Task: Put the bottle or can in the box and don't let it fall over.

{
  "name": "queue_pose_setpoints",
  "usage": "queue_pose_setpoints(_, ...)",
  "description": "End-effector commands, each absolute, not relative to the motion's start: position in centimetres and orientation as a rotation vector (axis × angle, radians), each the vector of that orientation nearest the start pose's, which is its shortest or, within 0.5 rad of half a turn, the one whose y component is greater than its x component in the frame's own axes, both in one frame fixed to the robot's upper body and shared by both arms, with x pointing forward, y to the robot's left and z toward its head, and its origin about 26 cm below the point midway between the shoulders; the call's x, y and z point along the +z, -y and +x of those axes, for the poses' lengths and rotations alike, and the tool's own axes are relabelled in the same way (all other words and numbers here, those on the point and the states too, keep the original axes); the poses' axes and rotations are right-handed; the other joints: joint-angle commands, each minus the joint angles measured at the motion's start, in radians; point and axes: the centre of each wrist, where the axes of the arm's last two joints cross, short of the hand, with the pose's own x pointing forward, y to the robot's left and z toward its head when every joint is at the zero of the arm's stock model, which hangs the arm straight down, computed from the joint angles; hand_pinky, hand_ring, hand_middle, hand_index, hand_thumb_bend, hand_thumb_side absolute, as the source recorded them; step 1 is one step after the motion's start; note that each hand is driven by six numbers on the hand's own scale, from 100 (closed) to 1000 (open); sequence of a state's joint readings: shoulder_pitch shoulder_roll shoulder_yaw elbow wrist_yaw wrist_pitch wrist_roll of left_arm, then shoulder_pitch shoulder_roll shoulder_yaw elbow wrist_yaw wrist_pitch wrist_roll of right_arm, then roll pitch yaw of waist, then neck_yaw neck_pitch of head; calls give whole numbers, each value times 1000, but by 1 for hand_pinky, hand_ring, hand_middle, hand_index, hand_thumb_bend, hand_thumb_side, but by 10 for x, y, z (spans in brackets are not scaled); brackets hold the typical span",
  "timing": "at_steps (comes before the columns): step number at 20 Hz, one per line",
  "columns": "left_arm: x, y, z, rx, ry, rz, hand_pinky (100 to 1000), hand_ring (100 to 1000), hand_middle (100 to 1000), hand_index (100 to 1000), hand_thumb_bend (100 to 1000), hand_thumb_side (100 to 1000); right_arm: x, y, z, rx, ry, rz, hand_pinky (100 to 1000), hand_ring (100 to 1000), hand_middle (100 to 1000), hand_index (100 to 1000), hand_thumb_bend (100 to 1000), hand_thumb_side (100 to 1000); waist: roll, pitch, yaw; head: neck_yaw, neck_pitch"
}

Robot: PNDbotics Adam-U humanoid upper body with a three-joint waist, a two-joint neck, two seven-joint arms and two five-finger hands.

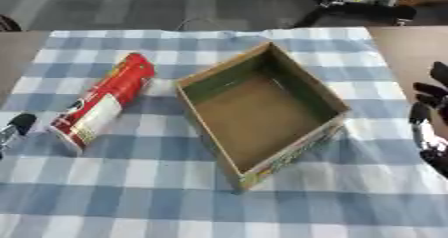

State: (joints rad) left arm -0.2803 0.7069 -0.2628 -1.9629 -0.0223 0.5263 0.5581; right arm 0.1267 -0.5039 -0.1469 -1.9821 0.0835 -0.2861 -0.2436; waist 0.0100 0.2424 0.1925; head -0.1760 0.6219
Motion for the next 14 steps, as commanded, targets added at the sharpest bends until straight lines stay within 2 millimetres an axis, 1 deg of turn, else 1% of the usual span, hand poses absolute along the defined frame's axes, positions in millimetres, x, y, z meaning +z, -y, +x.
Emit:
queue_pose_setpoints(1, 190, -267, 298, -262, 1816, 871, 721, 633, 830, 799, 707, 346, 131, 360, 236, 314, 2199, -648, 862, 868, 1000, 935, 100, 498, -9, -22, 0, 6, -13)
queue_pose_setpoints(6, 186, -268, 302, -183, 1864, 812, 689, 613, 816, 783, 737, 345, 131, 359, 236, 314, 2199, -646, 862, 867, 1000, 934, 100, 493, -11, -21, -3, 9, -15)
queue_pose_setpoints(7, 184, -268, 303, -169, 1870, 795, 684, 607, 813, 778, 743, 360, 131, 359, 236, 314, 2200, -646, 862, 867, 1000, 934, 100, 497, -11, -21, -4, 9, -15)
queue_pose_setpoints(14, 171, -274, 310, -111, 1877, 648, 687, 616, 821, 771, 750, 386, 131, 359, 237, 316, 2201, -642, 862, 866, 1000, 934, 100, 495, -12, -21, -5, 13, -13)
